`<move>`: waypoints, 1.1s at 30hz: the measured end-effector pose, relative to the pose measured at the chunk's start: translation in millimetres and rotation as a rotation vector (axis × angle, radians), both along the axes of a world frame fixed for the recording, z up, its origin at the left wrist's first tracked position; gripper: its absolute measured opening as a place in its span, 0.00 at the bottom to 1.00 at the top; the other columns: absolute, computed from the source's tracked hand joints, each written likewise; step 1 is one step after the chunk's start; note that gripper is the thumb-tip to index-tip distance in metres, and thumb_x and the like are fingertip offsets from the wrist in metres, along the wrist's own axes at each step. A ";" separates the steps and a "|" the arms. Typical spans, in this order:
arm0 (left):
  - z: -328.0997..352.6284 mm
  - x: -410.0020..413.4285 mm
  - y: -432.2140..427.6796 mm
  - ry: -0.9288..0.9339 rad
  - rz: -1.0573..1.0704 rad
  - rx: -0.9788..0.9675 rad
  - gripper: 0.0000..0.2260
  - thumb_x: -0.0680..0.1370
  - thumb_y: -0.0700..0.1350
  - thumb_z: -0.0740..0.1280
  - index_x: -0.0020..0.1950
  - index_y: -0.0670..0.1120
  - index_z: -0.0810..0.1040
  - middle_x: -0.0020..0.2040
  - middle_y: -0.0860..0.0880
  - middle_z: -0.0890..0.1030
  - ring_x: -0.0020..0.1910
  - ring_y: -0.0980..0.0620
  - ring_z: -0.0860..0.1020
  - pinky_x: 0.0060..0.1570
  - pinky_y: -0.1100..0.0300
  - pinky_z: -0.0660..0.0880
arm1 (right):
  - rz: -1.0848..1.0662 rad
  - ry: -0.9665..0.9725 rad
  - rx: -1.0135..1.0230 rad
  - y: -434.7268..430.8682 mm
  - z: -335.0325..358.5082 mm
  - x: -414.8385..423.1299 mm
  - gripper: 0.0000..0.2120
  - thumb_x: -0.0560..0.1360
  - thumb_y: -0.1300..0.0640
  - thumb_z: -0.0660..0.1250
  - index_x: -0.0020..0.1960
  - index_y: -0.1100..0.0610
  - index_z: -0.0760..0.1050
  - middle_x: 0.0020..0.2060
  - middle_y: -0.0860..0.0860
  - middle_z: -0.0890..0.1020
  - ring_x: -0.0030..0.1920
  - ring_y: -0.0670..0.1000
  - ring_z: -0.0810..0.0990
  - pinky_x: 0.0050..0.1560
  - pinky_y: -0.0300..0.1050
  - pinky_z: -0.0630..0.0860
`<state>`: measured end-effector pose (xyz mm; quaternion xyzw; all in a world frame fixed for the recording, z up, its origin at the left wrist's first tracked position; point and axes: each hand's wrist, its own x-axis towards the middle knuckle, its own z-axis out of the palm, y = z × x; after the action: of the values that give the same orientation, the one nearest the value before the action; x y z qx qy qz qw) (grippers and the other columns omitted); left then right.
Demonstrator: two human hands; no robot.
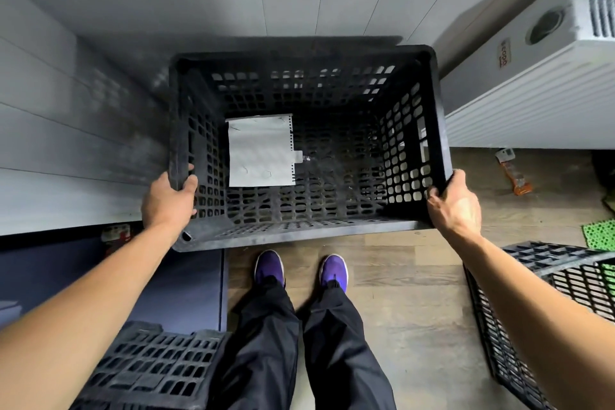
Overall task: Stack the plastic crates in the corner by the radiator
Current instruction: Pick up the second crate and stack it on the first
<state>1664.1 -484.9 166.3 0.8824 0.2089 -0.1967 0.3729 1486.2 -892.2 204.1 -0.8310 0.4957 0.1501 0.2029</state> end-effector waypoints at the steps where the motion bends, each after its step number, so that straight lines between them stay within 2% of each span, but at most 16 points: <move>1: -0.7 -0.8 1.7 0.003 -0.002 -0.002 0.08 0.79 0.55 0.66 0.57 0.60 0.78 0.48 0.51 0.84 0.37 0.50 0.84 0.45 0.46 0.83 | -0.001 0.001 -0.004 -0.3 -0.9 3.0 0.09 0.81 0.54 0.59 0.54 0.60 0.63 0.42 0.62 0.76 0.44 0.62 0.74 0.48 0.54 0.72; 3: -0.8 0.3 1.8 0.000 0.003 -0.015 0.09 0.78 0.54 0.67 0.58 0.59 0.79 0.47 0.52 0.84 0.38 0.50 0.84 0.45 0.48 0.83 | -0.011 -0.009 -0.002 -2.8 -1.3 9.2 0.09 0.81 0.54 0.60 0.53 0.59 0.65 0.44 0.63 0.78 0.46 0.63 0.77 0.48 0.52 0.71; 7: -0.4 3.4 -0.5 -0.005 0.043 -0.067 0.05 0.77 0.53 0.68 0.51 0.55 0.79 0.46 0.50 0.84 0.41 0.48 0.84 0.45 0.46 0.83 | -0.059 -0.105 0.059 -9.3 1.5 12.6 0.07 0.77 0.51 0.64 0.52 0.53 0.73 0.49 0.59 0.83 0.52 0.63 0.80 0.52 0.53 0.73; 12: 6.4 5.6 1.4 -0.021 0.056 -0.117 0.07 0.78 0.49 0.68 0.55 0.50 0.78 0.51 0.45 0.83 0.46 0.46 0.84 0.46 0.45 0.83 | -0.064 -0.128 0.043 -5.3 4.8 4.5 0.08 0.77 0.50 0.65 0.52 0.53 0.74 0.47 0.57 0.84 0.50 0.61 0.80 0.51 0.51 0.74; 17: 14.6 22.9 -14.2 -0.037 0.021 -0.168 0.07 0.79 0.50 0.68 0.55 0.51 0.77 0.53 0.44 0.83 0.44 0.45 0.82 0.46 0.47 0.82 | -0.070 -0.117 0.059 -13.7 9.5 9.1 0.11 0.77 0.51 0.65 0.56 0.54 0.75 0.51 0.58 0.84 0.53 0.62 0.81 0.55 0.53 0.76; 19: 11.5 30.3 -20.7 -0.010 0.008 -0.207 0.07 0.80 0.50 0.67 0.57 0.51 0.75 0.55 0.43 0.82 0.45 0.44 0.82 0.46 0.48 0.81 | -0.038 -0.082 0.103 -20.2 10.5 11.5 0.13 0.78 0.51 0.64 0.60 0.54 0.75 0.54 0.58 0.84 0.54 0.62 0.80 0.57 0.55 0.77; 22: 7.8 35.9 -23.3 0.033 -0.003 -0.213 0.10 0.81 0.49 0.66 0.61 0.48 0.75 0.57 0.43 0.81 0.51 0.41 0.82 0.48 0.47 0.81 | 0.027 -0.043 0.096 -21.5 9.9 12.8 0.15 0.79 0.52 0.64 0.62 0.58 0.73 0.56 0.61 0.82 0.56 0.64 0.79 0.56 0.54 0.75; 25: 7.4 34.5 -21.0 0.051 -0.006 -0.194 0.15 0.81 0.48 0.66 0.65 0.44 0.75 0.59 0.43 0.80 0.52 0.41 0.81 0.50 0.47 0.81 | 0.009 -0.037 0.120 -16.9 8.9 12.6 0.14 0.80 0.53 0.62 0.61 0.60 0.68 0.56 0.64 0.81 0.54 0.65 0.78 0.55 0.55 0.74; 29: 8.7 31.0 -22.8 0.054 0.005 -0.137 0.13 0.80 0.46 0.67 0.62 0.43 0.77 0.57 0.43 0.81 0.52 0.44 0.81 0.53 0.46 0.80 | -0.025 -0.065 0.148 -13.1 7.4 11.2 0.10 0.80 0.58 0.60 0.57 0.61 0.63 0.50 0.65 0.79 0.48 0.63 0.76 0.49 0.53 0.72; 31: 8.6 28.6 -23.1 0.043 0.012 -0.091 0.10 0.79 0.47 0.67 0.59 0.46 0.79 0.53 0.46 0.81 0.49 0.46 0.80 0.52 0.49 0.80 | -0.034 -0.103 0.173 -12.4 7.1 9.9 0.09 0.79 0.59 0.59 0.56 0.60 0.63 0.48 0.62 0.78 0.47 0.63 0.77 0.47 0.52 0.72; 33: 6.9 27.9 -22.0 0.048 0.007 -0.039 0.07 0.78 0.49 0.68 0.55 0.50 0.78 0.49 0.49 0.80 0.47 0.47 0.78 0.50 0.55 0.75 | -0.047 -0.123 0.195 -12.4 8.4 8.5 0.08 0.79 0.59 0.59 0.55 0.57 0.62 0.46 0.60 0.78 0.46 0.62 0.78 0.45 0.52 0.73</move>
<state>1692.0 -506.9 173.2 0.8692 0.2171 -0.2204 0.3857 1494.8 -904.6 212.5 -0.8031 0.4846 0.1417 0.3165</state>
